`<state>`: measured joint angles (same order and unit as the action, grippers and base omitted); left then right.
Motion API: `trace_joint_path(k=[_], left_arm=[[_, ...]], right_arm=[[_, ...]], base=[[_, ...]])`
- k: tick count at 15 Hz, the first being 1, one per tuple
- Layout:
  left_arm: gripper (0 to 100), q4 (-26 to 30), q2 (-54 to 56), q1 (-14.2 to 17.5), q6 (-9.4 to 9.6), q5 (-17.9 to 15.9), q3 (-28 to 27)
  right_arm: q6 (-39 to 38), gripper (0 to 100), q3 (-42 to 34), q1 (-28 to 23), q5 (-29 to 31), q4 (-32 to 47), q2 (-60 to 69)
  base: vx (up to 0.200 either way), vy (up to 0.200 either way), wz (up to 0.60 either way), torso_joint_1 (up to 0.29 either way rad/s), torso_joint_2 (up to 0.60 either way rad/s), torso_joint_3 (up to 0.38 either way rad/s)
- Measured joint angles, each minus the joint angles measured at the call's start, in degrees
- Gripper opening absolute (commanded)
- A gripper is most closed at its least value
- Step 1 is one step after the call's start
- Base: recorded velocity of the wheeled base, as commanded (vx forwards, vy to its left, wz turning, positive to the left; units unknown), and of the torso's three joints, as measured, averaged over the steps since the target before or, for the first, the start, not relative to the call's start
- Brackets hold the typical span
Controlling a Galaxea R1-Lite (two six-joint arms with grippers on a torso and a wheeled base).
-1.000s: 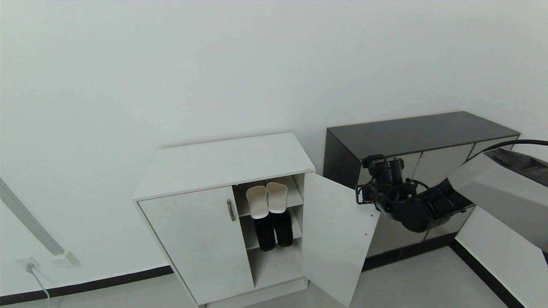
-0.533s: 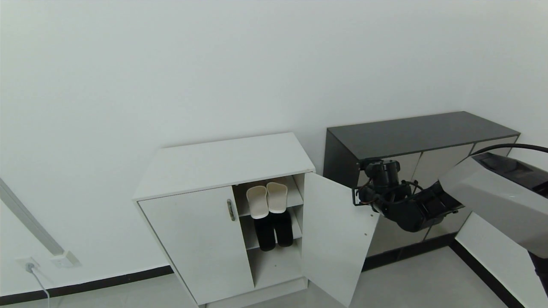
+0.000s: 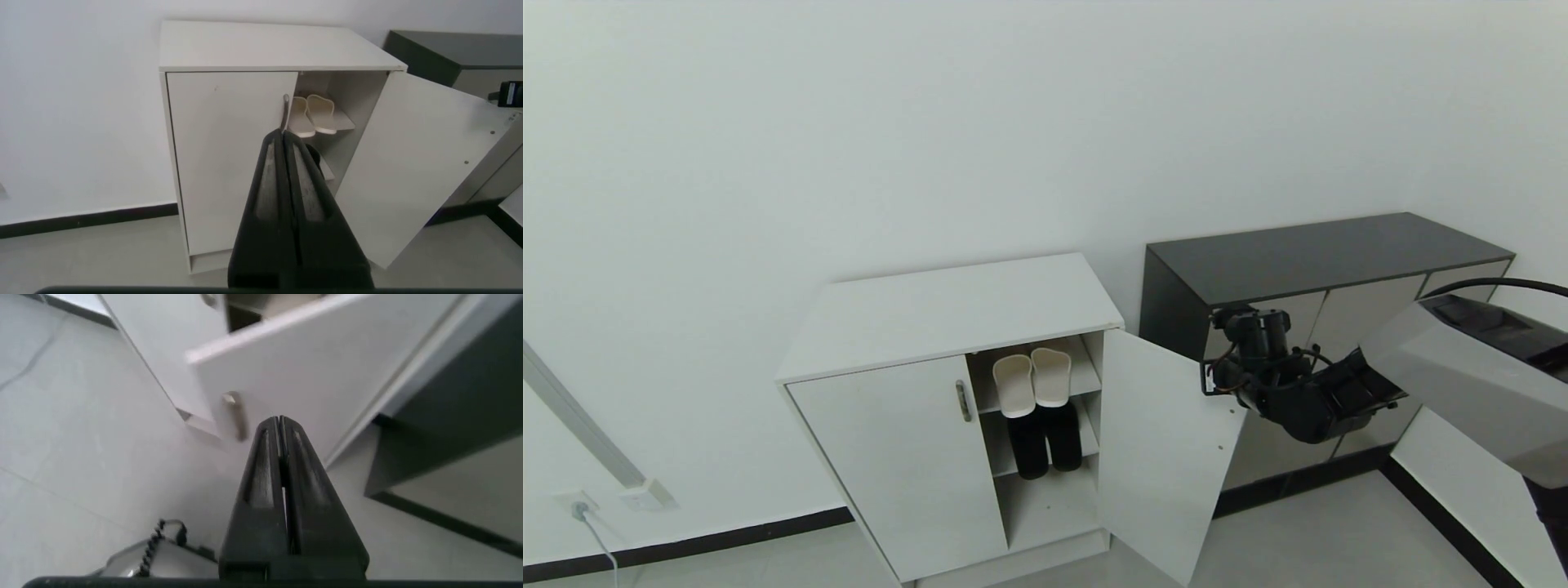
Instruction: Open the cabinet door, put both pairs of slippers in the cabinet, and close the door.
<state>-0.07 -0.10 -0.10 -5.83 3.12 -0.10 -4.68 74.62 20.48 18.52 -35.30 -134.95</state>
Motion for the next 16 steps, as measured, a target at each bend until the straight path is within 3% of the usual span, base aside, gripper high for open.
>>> trace_joint_path(k=[5,9,16], left_arm=[[0,0.00,0.00,0.00,0.02,0.00,0.00],[0,0.00,0.00,0.00,0.04,-0.06,0.00],[0,0.00,0.00,0.00,0.04,-0.09,0.00]], right_arm=[[-1.69,0,-4.12,2.32,0.04,-0.71,1.79],[-4.01,0,-12.85,9.09,0.17,-2.35,7.58],[-1.50,0,-21.74,12.98,-0.45,-13.00,13.25]], base=[[0.000,0.000,0.00,0.000,0.00,0.000],[0.000,0.000,0.00,0.000,0.00,0.000],[0.000,0.000,0.00,0.000,0.00,0.000]])
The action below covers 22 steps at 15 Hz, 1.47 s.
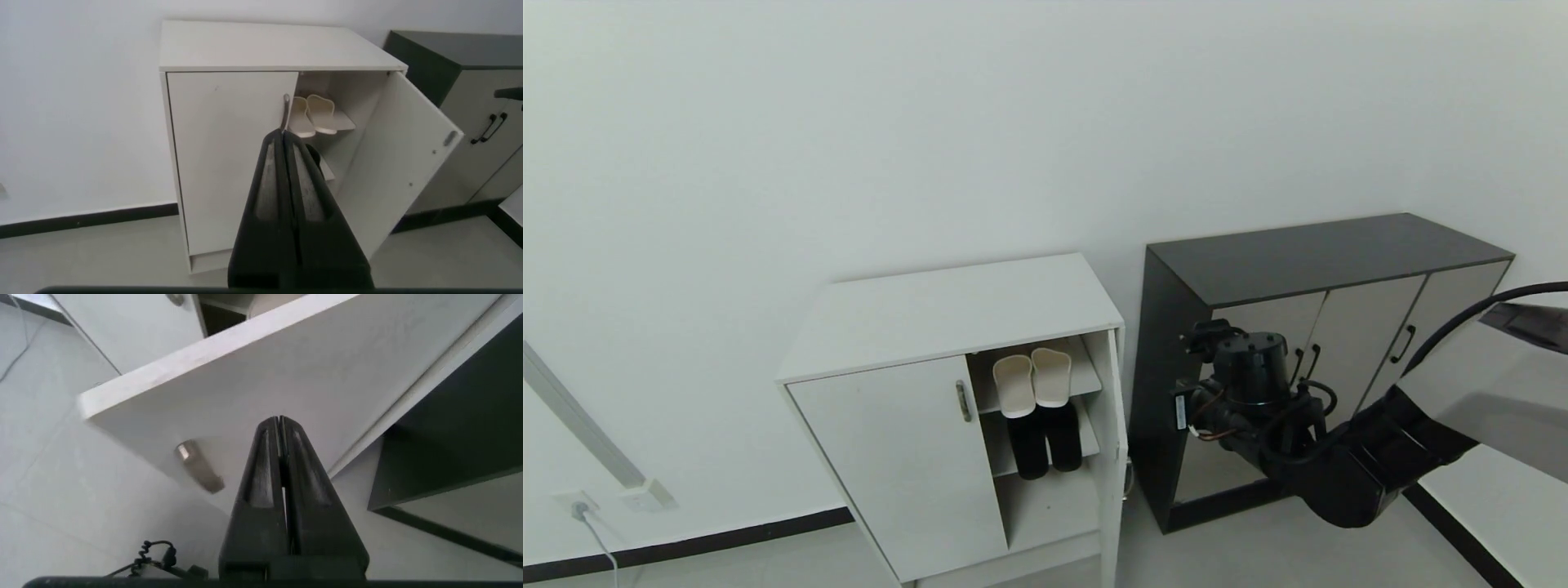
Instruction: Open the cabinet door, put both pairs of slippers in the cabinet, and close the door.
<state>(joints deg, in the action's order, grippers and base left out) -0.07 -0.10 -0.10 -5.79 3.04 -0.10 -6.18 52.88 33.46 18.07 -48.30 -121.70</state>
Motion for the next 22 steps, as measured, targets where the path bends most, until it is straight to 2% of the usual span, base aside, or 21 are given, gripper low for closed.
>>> trace_joint_path(k=[3,11,15,18,22], left_arm=[[0,0.02,0.00,0.00,0.00,-0.04,0.00],[0,0.00,0.00,0.02,0.00,-0.02,0.00],[0,-0.02,0.00,-0.06,-0.06,0.00,0.00],[0,0.02,0.00,-0.04,-0.04,0.02,0.00],[0,0.00,0.00,0.00,0.07,-0.06,0.00]], right_arm=[[0.06,0,-0.54,1.07,-0.26,-0.22,0.76],[-0.11,0,-1.17,2.26,-1.60,-0.63,1.24],[-0.09,0,-1.60,2.32,-2.58,-0.63,1.24],[1.06,0,-6.03,2.01,-6.17,-8.39,1.80],[1.51,0,-15.57,0.99,-6.83,-12.21,4.30]], base=[[0.000,0.000,0.00,0.000,0.00,0.000],[0.000,0.000,0.60,0.001,0.00,0.002],[0.000,0.000,0.00,0.000,0.00,0.000],[0.000,0.000,0.00,0.000,0.00,0.000],[0.000,0.000,0.00,0.000,0.00,0.000]])
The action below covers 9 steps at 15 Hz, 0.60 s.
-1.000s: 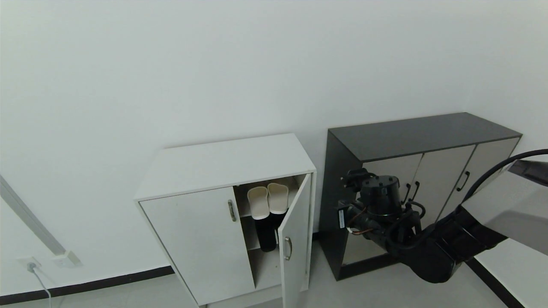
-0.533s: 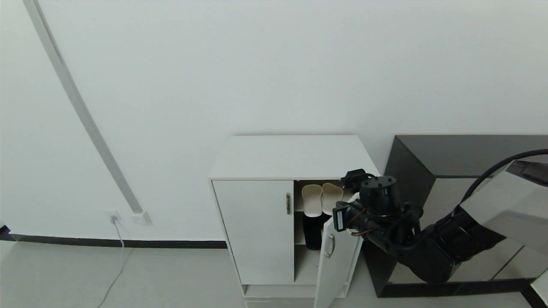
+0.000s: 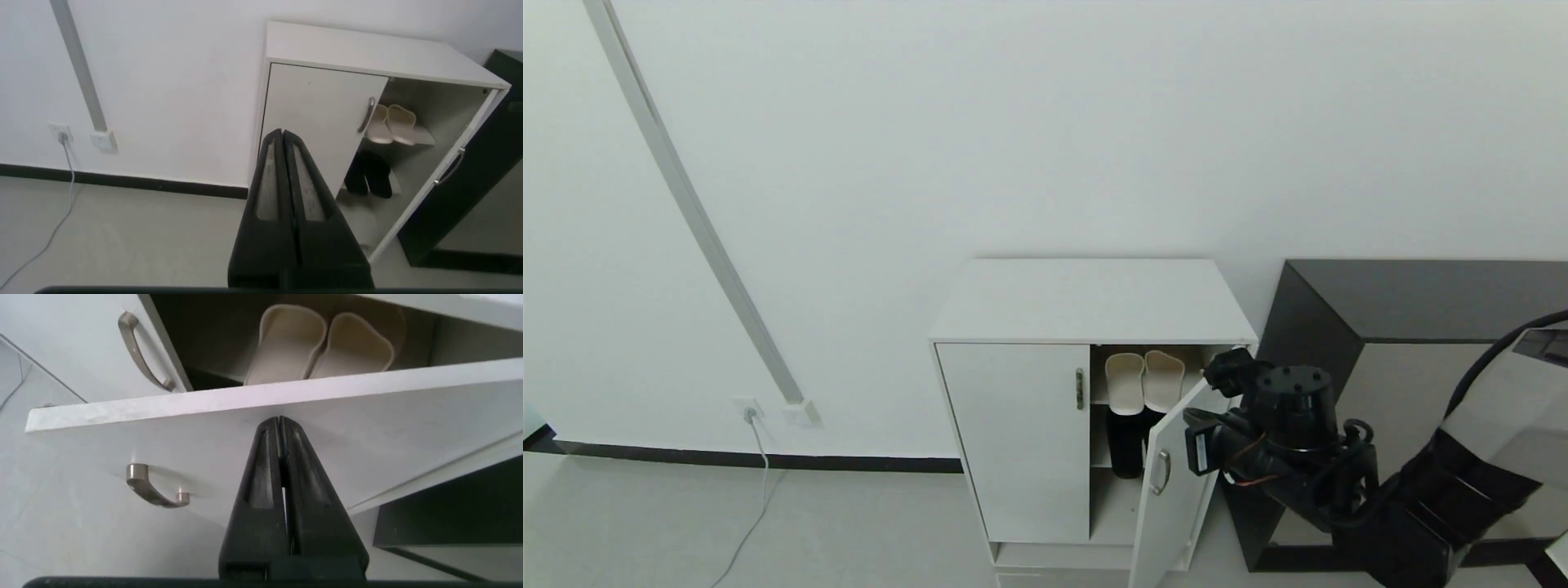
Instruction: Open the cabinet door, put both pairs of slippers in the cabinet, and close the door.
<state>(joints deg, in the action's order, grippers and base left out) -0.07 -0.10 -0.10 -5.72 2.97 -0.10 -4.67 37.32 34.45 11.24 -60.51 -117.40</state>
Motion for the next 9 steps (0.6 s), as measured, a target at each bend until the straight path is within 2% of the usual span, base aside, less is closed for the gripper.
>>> trace_joint_path(k=[2,7,9], left_arm=[[0,0.00,0.00,-0.01,0.02,0.00,0.00],[0,0.00,0.00,0.00,0.00,0.00,0.00],[0,-0.02,0.00,0.00,-0.05,0.00,0.00]], right_arm=[[0.00,0,-5.97,-0.26,-0.16,-3.39,2.01],[-0.09,0,-22.05,-0.61,-0.11,-13.96,6.10],[-0.28,0,-26.79,-0.74,-0.11,-18.02,6.23]], base=[[0.000,0.000,0.00,0.000,0.00,0.000],[0.200,0.000,0.00,-0.004,0.00,0.004],[0.000,0.000,0.00,0.000,0.00,0.000]])
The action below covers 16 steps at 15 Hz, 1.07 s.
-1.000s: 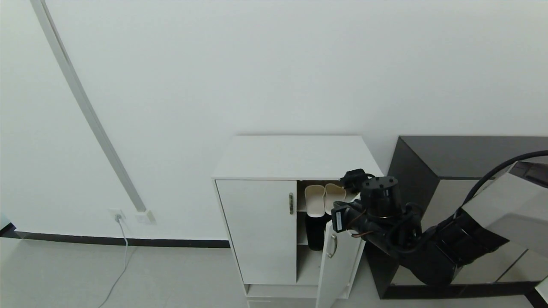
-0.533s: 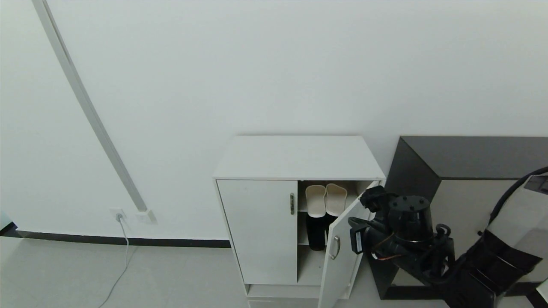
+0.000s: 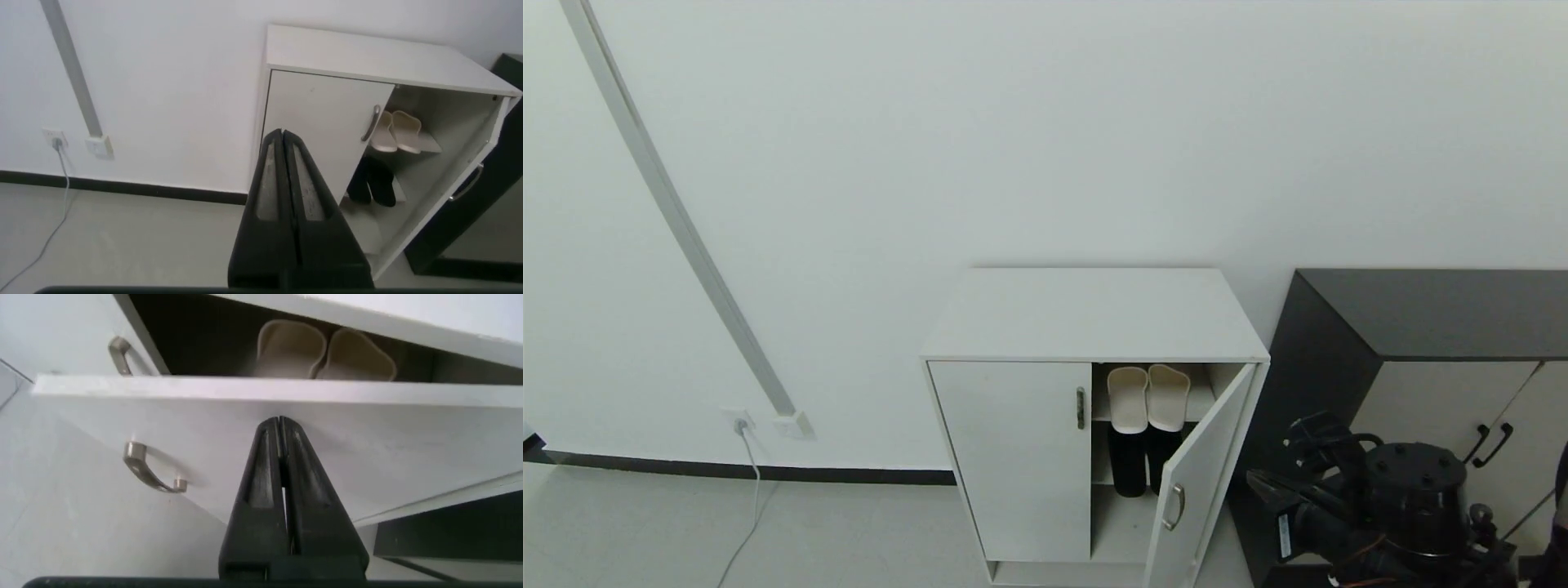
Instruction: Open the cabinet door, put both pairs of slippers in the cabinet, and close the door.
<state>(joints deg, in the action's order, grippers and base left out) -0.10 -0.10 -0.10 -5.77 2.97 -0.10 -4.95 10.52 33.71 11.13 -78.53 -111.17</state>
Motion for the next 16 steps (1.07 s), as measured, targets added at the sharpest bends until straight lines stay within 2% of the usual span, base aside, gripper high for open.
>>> trace_joint_path(k=[3,6,13,16], left_arm=[[0,0.02,0.00,0.00,-0.02,0.13,0.00],[0,0.02,0.00,0.00,-0.02,0.17,0.00],[0,0.02,0.00,0.00,-0.09,0.15,0.00],[0,0.02,0.00,0.00,-0.11,0.17,0.00]], right_arm=[[-0.02,0,-3.19,0.06,-0.05,-5.02,-1.68],[0.13,0,-3.30,-0.26,-0.05,-10.25,-7.39],[0.35,0,7.01,-3.00,-1.74,-11.43,-19.13],[0.50,0,11.78,-4.06,-2.11,-9.41,-21.05]], base=[[0.000,0.000,0.00,0.000,0.00,0.000],[0.000,0.000,0.00,0.000,0.00,0.000],[0.000,0.000,0.00,0.000,0.00,0.000],[0.000,0.000,0.00,0.000,0.00,0.000]])
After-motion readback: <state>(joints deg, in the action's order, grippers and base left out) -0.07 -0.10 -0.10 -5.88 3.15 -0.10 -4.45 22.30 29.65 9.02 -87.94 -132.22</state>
